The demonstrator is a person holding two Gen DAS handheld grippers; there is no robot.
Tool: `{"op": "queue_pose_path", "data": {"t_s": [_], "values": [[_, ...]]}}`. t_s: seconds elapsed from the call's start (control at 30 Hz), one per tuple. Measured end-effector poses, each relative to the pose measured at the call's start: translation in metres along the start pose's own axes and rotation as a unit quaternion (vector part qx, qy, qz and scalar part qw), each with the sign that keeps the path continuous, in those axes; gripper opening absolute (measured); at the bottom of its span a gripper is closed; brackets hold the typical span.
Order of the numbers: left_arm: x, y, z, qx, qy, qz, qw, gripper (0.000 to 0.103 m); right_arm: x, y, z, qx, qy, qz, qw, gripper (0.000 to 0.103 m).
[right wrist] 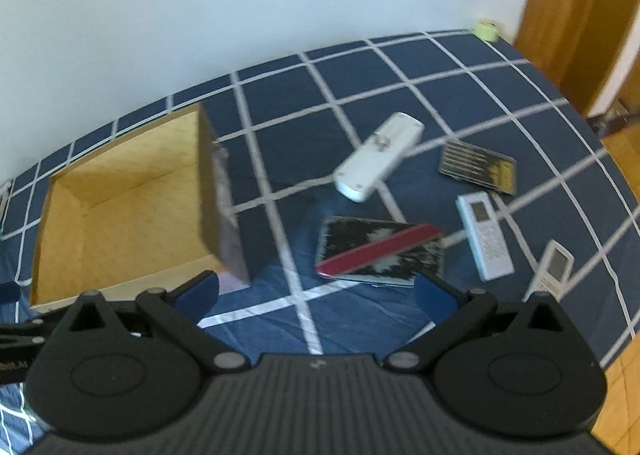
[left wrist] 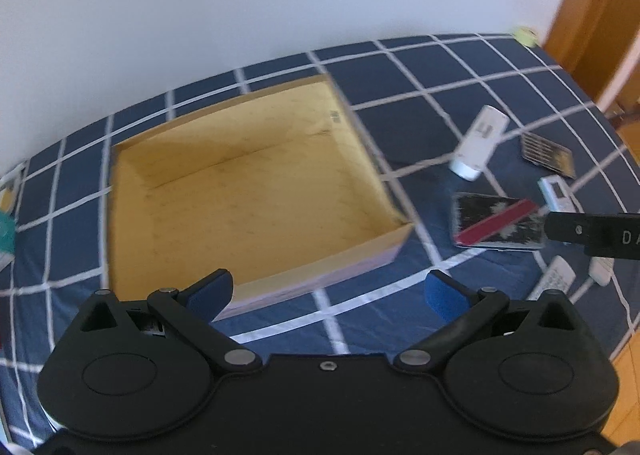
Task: Organize objects
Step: 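Move the right gripper toward the black phone case with red strap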
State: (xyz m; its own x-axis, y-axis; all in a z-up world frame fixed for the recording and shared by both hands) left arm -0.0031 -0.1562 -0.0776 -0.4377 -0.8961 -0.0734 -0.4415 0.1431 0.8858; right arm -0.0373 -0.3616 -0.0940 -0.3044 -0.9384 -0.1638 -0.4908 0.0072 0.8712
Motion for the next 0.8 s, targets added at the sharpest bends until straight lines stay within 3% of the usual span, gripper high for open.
{"op": "queue_pose_path", "data": {"t_s": [0.43,0.8], "values": [[0.087,-0.053,-0.040,-0.042,-0.052,0.031,0.9973,0.103,0.088,-0.021,-0.027,-0.015,-0.072,0.018,0.997,0.103],[0.134,-0.106,-0.065,-0.091,-0.067,0.051,0.9923,0.103,0.112,-0.070,-0.050,-0.067,-0.091,-0.015,0.993,0.103]]}}
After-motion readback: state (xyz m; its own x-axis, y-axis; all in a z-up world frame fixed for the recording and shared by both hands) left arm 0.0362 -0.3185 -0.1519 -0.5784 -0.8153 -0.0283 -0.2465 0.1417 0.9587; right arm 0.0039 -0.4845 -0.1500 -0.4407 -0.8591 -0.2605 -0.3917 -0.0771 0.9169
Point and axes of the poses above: each gripper's, at about its wrist camera, not at the fingertips, and y roughly against the way its jaws point, x to its right, z to its underside, the point moved 9 cm from there along -y, roughly the way its jaws point, and after that the axes turned 5 degrees about -y, right-handed, at the moved point
